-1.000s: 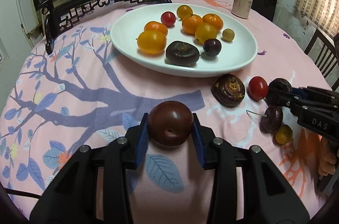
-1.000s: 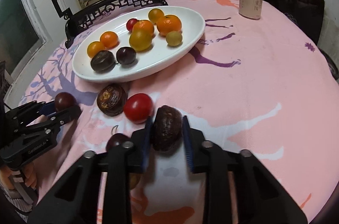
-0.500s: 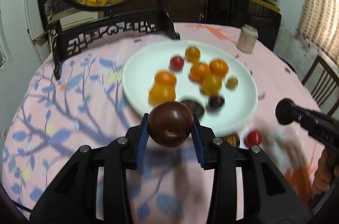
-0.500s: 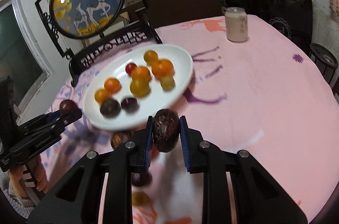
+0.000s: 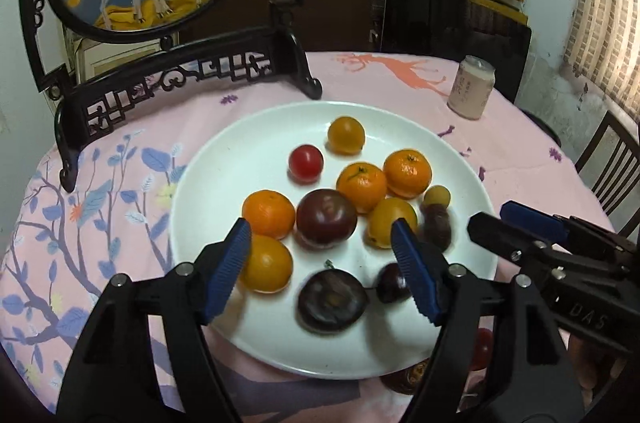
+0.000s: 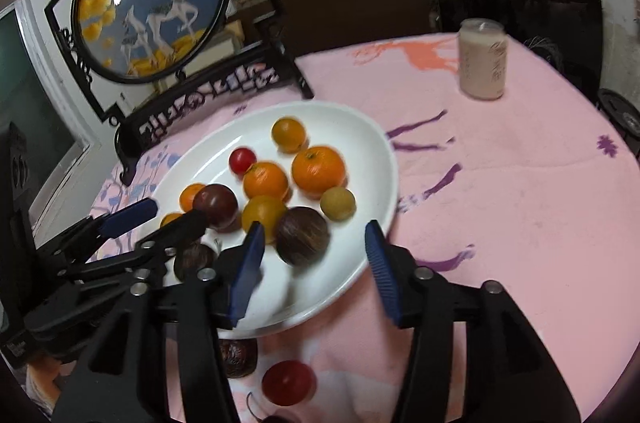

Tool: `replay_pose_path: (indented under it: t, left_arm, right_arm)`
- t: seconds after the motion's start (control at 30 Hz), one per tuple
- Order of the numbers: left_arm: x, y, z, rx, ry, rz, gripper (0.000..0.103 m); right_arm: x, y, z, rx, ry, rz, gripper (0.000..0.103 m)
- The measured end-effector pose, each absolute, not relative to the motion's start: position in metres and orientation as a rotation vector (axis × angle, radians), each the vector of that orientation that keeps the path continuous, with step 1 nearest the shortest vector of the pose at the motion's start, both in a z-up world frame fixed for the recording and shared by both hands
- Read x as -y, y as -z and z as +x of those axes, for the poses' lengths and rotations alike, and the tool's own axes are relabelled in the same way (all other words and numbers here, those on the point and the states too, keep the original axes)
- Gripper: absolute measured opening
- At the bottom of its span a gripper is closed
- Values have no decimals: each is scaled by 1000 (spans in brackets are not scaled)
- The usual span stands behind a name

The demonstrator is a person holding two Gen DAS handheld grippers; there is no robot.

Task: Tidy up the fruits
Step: 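Carry plum and dark purple fruit onto the white plate and open both grippers, then grasp the dark purple fruit with the left gripper while the right grasps the red tomato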

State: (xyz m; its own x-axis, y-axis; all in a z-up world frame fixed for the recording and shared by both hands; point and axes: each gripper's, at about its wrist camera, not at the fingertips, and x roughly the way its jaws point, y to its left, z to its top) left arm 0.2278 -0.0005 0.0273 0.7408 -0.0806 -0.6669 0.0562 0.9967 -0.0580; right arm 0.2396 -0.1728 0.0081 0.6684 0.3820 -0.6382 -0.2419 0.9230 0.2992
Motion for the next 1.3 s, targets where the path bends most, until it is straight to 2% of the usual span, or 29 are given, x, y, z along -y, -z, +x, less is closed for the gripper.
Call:
replay_pose_path:
  t: [0.03, 0.1, 0.23, 0.3, 0.33, 0.47, 0.53, 0.63, 0.83, 0.87, 0.93, 0.97, 1.03, 1.1, 1.13, 1.3]
  left_arm:
    - [-4, -30, 225, -724, 71, -54, 86]
    - [-13, -35, 216, -697, 43, -71, 93]
    - [-29, -36, 194, -662, -35, -59, 97]
    - [-36, -33, 182, -668, -40, -87, 97]
    - [-38, -31, 176, -673, -34, -100, 97]
    - [-35, -23, 151, -687, -30, -70, 97]
    - [-29, -17, 138, -693, -43, -23, 98]
    - [-18, -9, 123, -715, -33, 33, 98]
    - [4, -2, 116, -730, -2, 145, 99]
    - [5, -1, 116, -733, -9, 150, 99]
    - [2, 0, 117, -741, -19, 138, 101]
    - [-1, 0, 118, -747, -23, 127, 101]
    - [-6, 1, 121, -767, -32, 98, 101]
    - [-11, 4, 125, -791, -37, 76, 101]
    - [-12, 6, 126, -802, -36, 68, 101]
    - [-12, 12, 130, -838, -30, 66, 101]
  right_arm:
    - [176, -10, 238, -758, -358, 205, 53]
    - [180, -11, 231, -758, -367, 221, 54]
    - [190, -9, 211, -759, -361, 241, 58]
    - [195, -6, 198, -766, -366, 259, 61]
    - [196, -4, 192, -768, -368, 263, 68]
    - [197, -1, 166, -749, -373, 219, 80]
    - [198, -4, 154, -706, -364, 192, 90]
    - [199, -9, 143, -638, -342, 158, 91]
    - [202, -2, 152, -702, -374, 184, 91]
    - [202, -1, 154, -714, -384, 191, 90]
    - [199, 2, 156, -744, -405, 186, 76]
    - [195, 4, 157, -760, -411, 164, 73]
    - [187, 8, 156, -775, -409, 124, 55]
    - [179, 12, 155, -794, -413, 85, 44]
    - [175, 15, 156, -803, -418, 75, 40]
    - [161, 22, 155, -811, -426, 18, 35]
